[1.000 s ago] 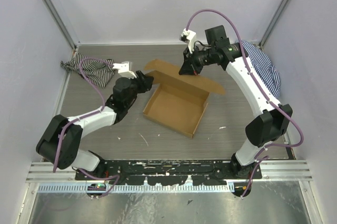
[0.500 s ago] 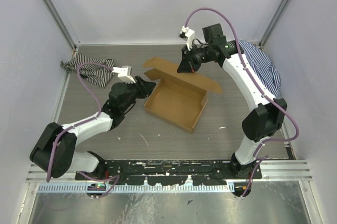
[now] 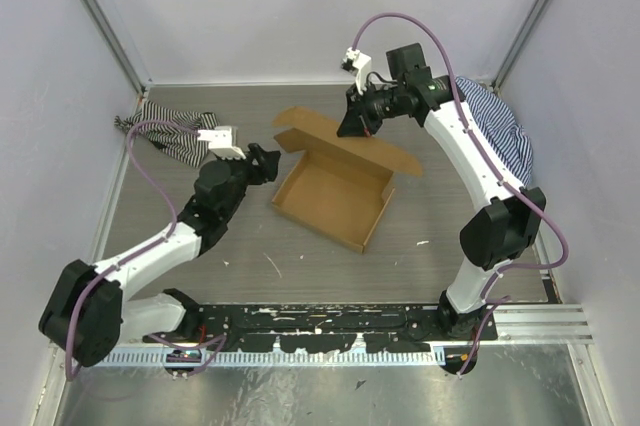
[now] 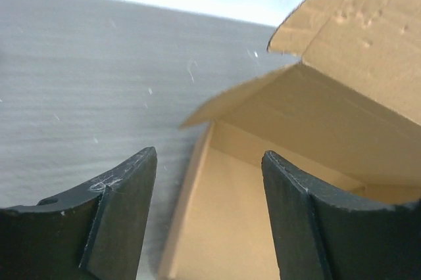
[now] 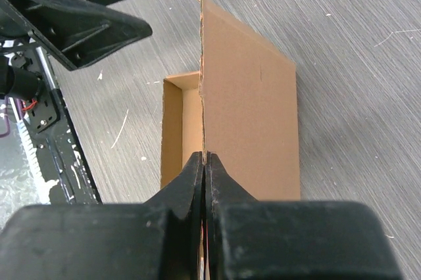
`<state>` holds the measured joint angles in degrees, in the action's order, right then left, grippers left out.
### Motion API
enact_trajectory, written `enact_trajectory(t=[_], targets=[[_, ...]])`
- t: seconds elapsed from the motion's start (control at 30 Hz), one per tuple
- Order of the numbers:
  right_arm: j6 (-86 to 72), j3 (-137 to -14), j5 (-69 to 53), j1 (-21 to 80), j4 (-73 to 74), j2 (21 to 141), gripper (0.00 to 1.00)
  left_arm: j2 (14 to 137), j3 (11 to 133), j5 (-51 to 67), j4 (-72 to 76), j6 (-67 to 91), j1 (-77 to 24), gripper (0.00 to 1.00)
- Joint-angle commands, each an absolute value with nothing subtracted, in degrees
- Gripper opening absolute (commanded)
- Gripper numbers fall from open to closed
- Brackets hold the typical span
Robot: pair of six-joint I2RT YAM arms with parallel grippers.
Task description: Fold the paper box
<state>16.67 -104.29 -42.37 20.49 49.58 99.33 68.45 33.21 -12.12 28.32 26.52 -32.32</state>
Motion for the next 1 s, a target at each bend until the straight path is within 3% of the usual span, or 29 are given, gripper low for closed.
enact_trajectory(t=[0.0,0.13,0.27,0.6,0.87,0.97], targets=[[16.6,-107.6,-47.6,20.3,49.9,98.7,0.01,68.1,27.6,-17.2,45.1,14.8,-32.2,0.73],[16.7,-107.7,-50.1,20.2,51.2,98.7,0.01,76.0,23.7,-7.7,65.2,12.4,-32.0,0.72],[17.2,-106.9,-51.1,20.0,51.5,97.7,0.01,80.5,25.8,-0.8,66.0,11.6,-31.9,0.69],[17.6,-106.4,-52.7,19.9,51.9,98.6,0.01,80.6,27.5,-0.4,65.5,9.8,-31.9,0.63],[17.3,-106.2,-51.5,19.8,51.9,98.4,0.01,80.2,28.7,1.6,64.6,12.5,-31.9,0.3],[17.0,-106.3,-51.3,19.8,51.6,98.7,0.01,77.6,28.7,2.8,61.7,13.3,-32.0,0.25]])
